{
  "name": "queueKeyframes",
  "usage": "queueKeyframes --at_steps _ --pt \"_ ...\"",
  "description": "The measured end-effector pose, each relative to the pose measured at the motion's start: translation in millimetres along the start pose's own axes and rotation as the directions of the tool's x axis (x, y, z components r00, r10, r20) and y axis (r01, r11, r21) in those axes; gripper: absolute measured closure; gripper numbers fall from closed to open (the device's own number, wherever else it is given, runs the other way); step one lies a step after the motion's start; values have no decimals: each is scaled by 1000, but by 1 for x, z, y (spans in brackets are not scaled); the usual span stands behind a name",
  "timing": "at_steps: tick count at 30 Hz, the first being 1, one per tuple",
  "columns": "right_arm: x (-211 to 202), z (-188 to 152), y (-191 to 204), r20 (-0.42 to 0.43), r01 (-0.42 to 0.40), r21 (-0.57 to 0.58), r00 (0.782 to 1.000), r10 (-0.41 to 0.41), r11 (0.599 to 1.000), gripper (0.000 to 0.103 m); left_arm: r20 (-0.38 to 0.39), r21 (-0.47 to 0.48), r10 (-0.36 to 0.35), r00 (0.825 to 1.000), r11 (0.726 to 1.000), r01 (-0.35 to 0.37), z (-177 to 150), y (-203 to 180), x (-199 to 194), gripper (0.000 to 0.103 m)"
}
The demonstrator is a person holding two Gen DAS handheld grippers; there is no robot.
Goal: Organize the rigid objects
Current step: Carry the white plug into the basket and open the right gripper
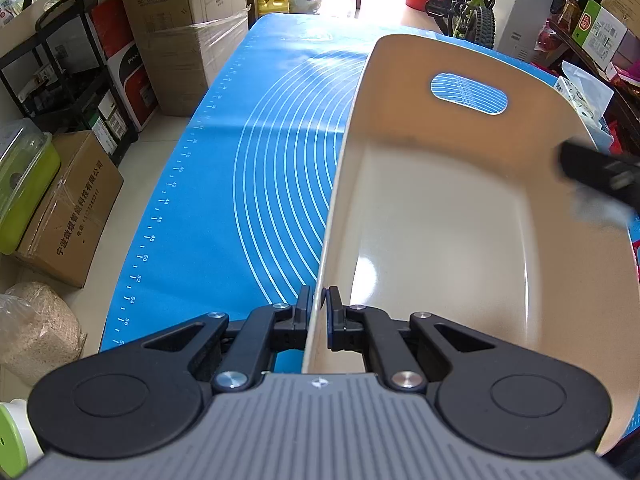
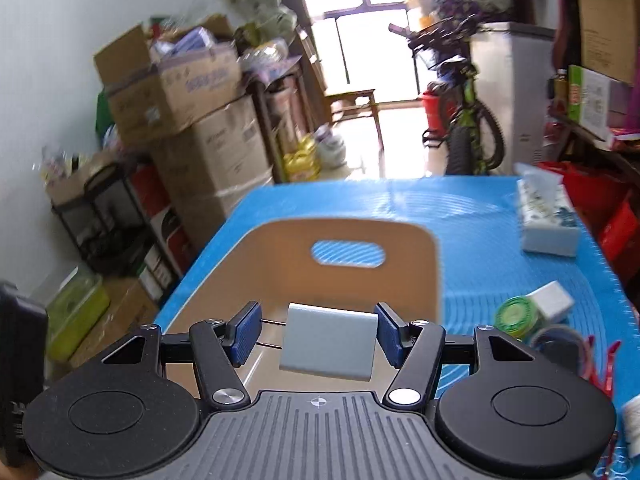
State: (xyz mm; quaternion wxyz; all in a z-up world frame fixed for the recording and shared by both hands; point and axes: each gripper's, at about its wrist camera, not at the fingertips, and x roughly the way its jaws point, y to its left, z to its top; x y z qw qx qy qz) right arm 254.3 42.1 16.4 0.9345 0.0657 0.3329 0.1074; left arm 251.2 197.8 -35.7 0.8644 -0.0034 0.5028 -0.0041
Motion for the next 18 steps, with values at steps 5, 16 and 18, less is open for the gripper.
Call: queueKeyframes --at_steps 5,16,18 --pt "33 -9 16 -146 -40 -29 989 35 999 38 0 4 0 1000 1000 0 0 -1 0 95" --pt "71 -20 29 -369 -23 -92 929 -13 996 39 -4 8 3 1000 1000 -3 1 -2 0 95" --pt "71 -21 27 -379 -24 -88 926 -11 996 39 -4 5 1 1000 1000 -1 0 -1 1 95"
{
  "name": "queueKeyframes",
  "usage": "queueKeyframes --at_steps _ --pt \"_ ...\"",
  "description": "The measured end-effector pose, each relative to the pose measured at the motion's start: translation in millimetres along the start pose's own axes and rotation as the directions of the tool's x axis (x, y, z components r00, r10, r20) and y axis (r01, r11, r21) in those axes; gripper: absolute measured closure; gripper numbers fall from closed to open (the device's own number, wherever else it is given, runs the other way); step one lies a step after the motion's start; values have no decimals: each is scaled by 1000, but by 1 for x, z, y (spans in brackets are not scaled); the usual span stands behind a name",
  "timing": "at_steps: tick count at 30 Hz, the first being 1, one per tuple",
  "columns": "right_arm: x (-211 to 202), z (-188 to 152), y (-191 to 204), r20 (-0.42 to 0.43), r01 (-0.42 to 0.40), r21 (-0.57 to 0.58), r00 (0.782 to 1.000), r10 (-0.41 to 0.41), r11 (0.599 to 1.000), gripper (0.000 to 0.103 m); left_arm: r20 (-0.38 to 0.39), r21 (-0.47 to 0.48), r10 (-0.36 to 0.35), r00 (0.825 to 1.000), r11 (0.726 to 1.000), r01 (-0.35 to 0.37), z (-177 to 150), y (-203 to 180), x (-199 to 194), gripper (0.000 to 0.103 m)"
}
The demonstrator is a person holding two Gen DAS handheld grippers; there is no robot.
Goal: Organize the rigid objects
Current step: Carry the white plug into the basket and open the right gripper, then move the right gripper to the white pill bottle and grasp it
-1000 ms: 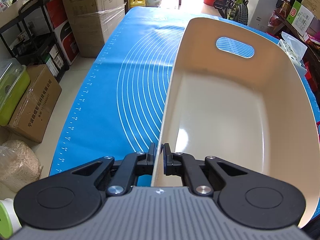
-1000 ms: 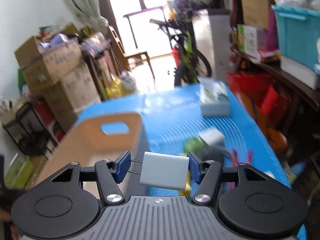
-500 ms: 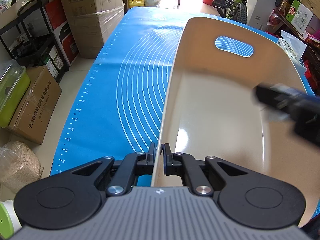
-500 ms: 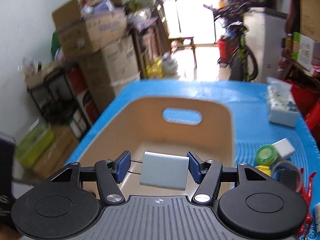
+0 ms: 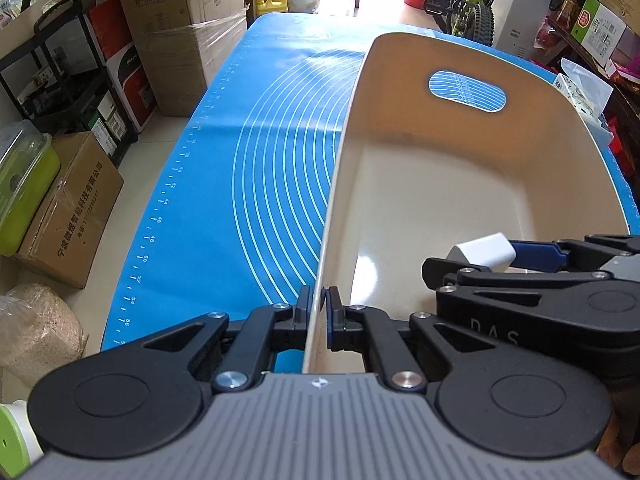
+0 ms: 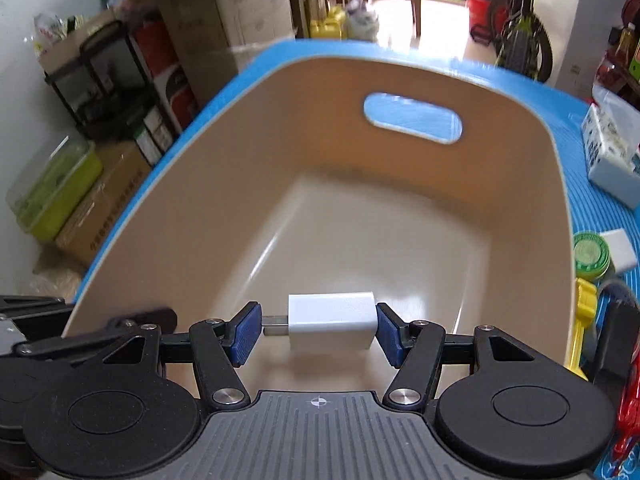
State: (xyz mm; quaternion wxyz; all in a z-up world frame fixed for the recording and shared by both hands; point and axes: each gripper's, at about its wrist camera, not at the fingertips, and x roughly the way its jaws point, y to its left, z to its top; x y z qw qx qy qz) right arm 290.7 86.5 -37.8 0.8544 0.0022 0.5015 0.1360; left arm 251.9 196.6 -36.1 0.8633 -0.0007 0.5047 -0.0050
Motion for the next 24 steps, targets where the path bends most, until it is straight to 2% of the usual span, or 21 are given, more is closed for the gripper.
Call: queueKeyframes --at_steps 3,8,13,18,21,24 --pt "-3 -2 -2 5 3 -1 1000 -3 1000 38 0 0 0 1000 1000 0 0 0 0 95" --pt "-13 -4 -9 39 -2 25 999 1 1000 32 -1 -1 -1 1000 1000 1 0 1 0 95" --pt "-46 -2 -21 133 -31 60 991 23 998 27 -1 0 1 1000 1000 -1 0 1 0 95" --pt "-95 -7 -39 257 -19 46 966 7 999 23 -1 -1 -1 1000 1000 1 0 1 0 95" --pt "-123 -16 -57 320 27 45 947 -40 999 21 -1 -1 0 1000 1000 0 0 1 0 95" --pt "-143 -24 -86 342 68 87 935 -94 994 20 -1 -1 -1 1000 1000 1 0 1 0 95"
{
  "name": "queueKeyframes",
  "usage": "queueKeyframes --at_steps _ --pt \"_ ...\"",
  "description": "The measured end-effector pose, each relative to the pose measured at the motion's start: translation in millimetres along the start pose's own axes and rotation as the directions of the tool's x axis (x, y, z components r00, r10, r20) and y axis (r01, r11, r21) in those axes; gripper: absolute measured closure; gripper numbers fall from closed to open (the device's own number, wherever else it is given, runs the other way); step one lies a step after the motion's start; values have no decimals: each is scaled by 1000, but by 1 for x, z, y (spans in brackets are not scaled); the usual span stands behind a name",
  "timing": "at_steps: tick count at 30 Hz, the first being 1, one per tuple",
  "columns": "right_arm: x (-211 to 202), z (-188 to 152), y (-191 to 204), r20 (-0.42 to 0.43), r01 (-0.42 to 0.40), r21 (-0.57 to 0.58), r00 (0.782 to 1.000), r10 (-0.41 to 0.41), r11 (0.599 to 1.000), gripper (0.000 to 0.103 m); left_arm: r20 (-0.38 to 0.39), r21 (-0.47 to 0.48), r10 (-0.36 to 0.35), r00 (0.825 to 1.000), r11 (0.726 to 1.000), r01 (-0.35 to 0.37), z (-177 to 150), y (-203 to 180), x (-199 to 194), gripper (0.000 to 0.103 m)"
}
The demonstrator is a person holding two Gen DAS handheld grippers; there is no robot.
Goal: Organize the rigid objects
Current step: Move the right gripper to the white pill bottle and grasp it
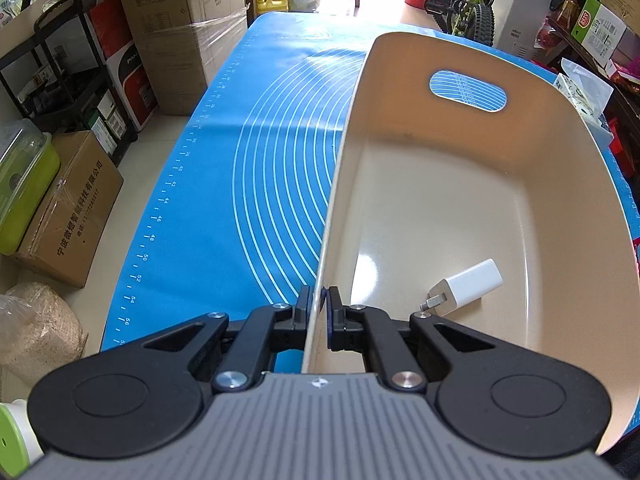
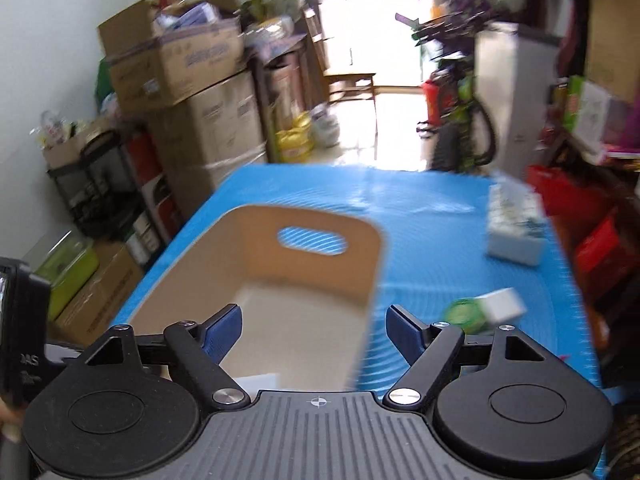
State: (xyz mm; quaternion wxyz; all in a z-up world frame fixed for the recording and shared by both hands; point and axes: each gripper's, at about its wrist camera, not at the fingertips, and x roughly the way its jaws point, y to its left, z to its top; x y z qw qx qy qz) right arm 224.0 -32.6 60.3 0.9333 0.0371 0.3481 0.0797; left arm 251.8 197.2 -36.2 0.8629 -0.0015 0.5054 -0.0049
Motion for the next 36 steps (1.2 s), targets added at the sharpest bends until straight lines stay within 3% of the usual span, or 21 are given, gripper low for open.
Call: queueKeyframes --at_steps 6,11,15,24,28,32,34,36 --pt "-6 -20 -64 -39 153 47 988 -151 987 20 0 0 1 1000 1000 -1 0 0 0 95" --pt "6 -51 -112 -110 280 72 956 -272 957 21 0 -1 0 1000 1000 0 0 0 0 95" --pt "14 -70 -141 -173 328 106 936 -308 939 21 0 0 1 1000 1000 -1 0 0 0 95" --pt "40 -91 -170 -269 397 61 890 -368 916 22 0 0 2 1000 1000 -2 0 0 0 95" --pt "56 -99 -178 -304 422 37 868 -392 906 29 -1 -2 2 1000 1000 -2 0 1 0 95" --pt "62 -105 -186 -319 420 55 867 -382 906 37 0 1 5 1000 1000 -5 0 1 -1 94" --pt "64 -108 -187 -329 402 61 873 -361 914 51 -1 0 6 1000 1000 -6 0 2 0 94" --pt "64 -111 -186 -330 396 53 873 -358 917 56 -1 0 6 1000 1000 -6 0 2 0 94"
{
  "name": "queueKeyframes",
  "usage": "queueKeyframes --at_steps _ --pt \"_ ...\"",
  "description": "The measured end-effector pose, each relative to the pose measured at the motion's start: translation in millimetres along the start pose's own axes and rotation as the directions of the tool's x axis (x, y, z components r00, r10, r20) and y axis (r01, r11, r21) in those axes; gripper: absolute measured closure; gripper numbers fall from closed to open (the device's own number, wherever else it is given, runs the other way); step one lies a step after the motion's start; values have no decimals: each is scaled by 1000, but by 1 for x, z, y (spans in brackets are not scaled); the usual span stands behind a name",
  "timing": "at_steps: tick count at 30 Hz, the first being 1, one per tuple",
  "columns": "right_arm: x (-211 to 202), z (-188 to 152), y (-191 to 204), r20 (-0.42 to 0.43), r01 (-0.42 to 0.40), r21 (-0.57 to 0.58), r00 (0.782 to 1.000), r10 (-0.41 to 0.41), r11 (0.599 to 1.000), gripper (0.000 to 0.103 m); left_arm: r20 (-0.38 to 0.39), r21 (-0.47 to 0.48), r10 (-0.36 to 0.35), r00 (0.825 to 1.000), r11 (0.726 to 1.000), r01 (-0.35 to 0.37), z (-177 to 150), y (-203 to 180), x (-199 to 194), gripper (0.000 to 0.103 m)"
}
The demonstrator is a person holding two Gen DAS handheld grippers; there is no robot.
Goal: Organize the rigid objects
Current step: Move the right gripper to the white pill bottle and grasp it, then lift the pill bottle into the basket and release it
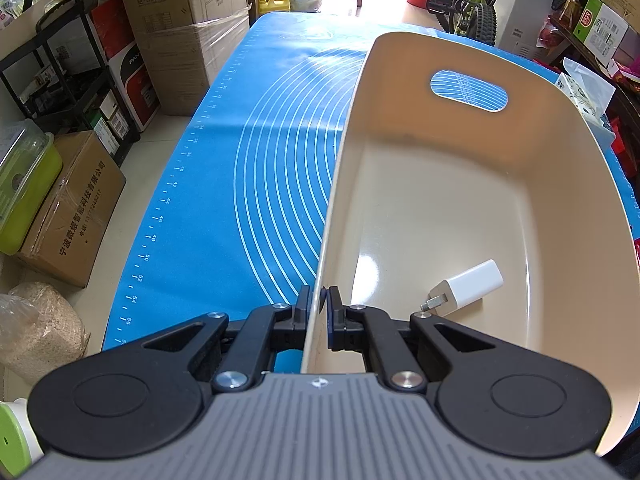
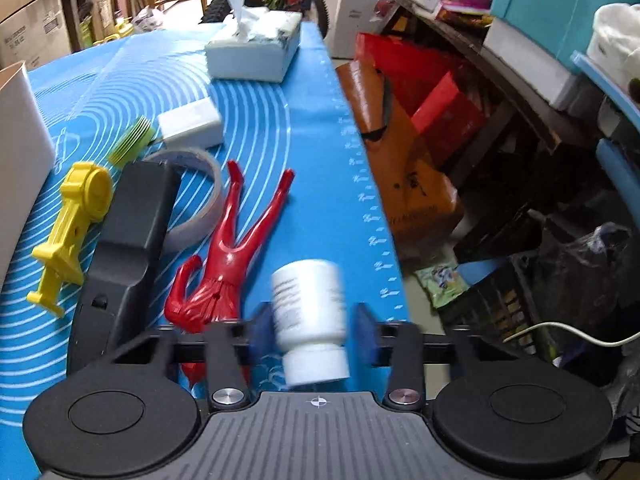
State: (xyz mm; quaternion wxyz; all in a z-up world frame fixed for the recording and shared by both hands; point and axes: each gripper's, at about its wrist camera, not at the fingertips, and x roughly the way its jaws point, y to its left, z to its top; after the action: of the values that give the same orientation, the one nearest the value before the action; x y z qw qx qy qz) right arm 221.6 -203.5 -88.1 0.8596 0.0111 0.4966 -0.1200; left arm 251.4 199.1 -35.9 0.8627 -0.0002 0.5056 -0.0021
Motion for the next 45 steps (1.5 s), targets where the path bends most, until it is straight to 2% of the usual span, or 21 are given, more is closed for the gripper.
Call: queueKeyframes --at_steps 1,7,13,16,20,24,28,33,37,45 --pt "-1 -1 1 5 -3 -4 1000 3 1000 59 0 0 0 1000 1000 0 0 0 0 94" --pt "-21 0 9 94 39 -27 995 -36 999 59 0 0 1 1000 1000 -1 0 0 0 94" --pt "-61 19 24 209 -18 -36 978 25 999 59 0 0 1 1000 1000 -1 0 0 0 94" --pt "-88 32 42 284 -66 -56 956 79 996 59 0 0 1 1000 1000 -1 0 0 0 94" --pt "-122 51 69 368 -140 -116 913 174 983 59 0 0 1 1000 1000 -1 0 0 0 94" --pt "-145 68 100 405 -222 -169 873 274 960 59 0 0 2 1000 1000 -2 0 0 0 94" --pt "-152 76 137 387 -285 -230 850 356 930 59 0 0 3 1000 1000 -3 0 -1 0 94" --pt "-142 74 186 327 -327 -297 848 417 897 59 1 3 4 1000 1000 -4 -1 -1 0 94" --pt "-130 65 219 256 -355 -325 859 443 876 59 1 3 5 1000 1000 -5 -1 -1 0 94" --pt "-100 50 270 94 -349 -402 904 417 847 59 1 6 6 1000 1000 -6 -1 -2 0 95"
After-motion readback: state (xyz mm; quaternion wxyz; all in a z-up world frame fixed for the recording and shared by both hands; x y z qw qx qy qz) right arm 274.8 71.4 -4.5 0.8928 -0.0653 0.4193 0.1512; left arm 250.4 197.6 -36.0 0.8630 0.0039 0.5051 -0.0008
